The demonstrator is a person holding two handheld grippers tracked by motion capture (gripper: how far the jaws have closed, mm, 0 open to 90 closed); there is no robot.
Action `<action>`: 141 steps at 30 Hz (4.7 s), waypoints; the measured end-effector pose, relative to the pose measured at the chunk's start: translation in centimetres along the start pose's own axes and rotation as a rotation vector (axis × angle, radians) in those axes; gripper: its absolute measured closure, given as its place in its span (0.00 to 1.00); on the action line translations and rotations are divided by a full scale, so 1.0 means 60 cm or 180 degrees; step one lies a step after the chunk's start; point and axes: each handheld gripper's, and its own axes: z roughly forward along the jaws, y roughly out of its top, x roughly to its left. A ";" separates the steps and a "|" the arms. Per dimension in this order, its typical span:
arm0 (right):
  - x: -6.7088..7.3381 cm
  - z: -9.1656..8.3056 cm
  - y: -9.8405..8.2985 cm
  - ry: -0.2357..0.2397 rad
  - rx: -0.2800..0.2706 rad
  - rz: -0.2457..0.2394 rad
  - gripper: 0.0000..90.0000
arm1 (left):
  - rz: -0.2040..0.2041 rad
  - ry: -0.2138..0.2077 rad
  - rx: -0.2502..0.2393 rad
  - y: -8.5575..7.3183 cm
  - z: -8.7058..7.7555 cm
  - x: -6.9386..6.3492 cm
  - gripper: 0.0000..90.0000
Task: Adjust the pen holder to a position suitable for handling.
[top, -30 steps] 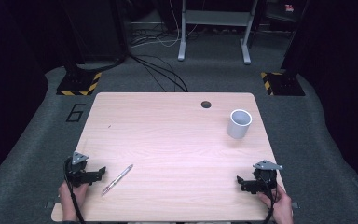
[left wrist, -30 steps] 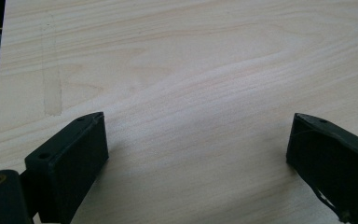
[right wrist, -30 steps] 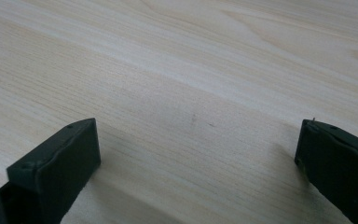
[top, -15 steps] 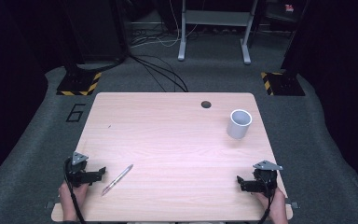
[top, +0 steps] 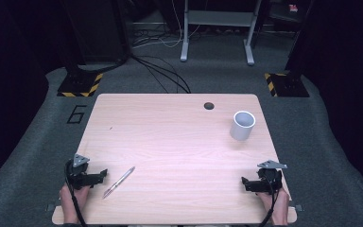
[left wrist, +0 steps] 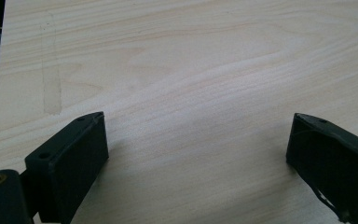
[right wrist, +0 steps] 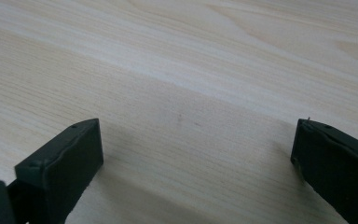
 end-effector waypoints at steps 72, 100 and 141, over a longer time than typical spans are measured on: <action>-0.075 0.095 0.258 -0.0021 -0.0312 0.0211 0.00 | 0.0024 -0.0010 0.0017 0.000 -0.001 0.000 0.06; -0.078 0.132 0.264 -0.0114 -0.0476 0.0195 0.07 | 0.0023 -0.0010 0.0016 0.000 -0.001 0.000 0.06; 0.061 0.136 0.267 0.0442 -0.0381 -0.0335 0.07 | 0.0033 -0.0013 0.0017 0.000 -0.001 0.000 0.06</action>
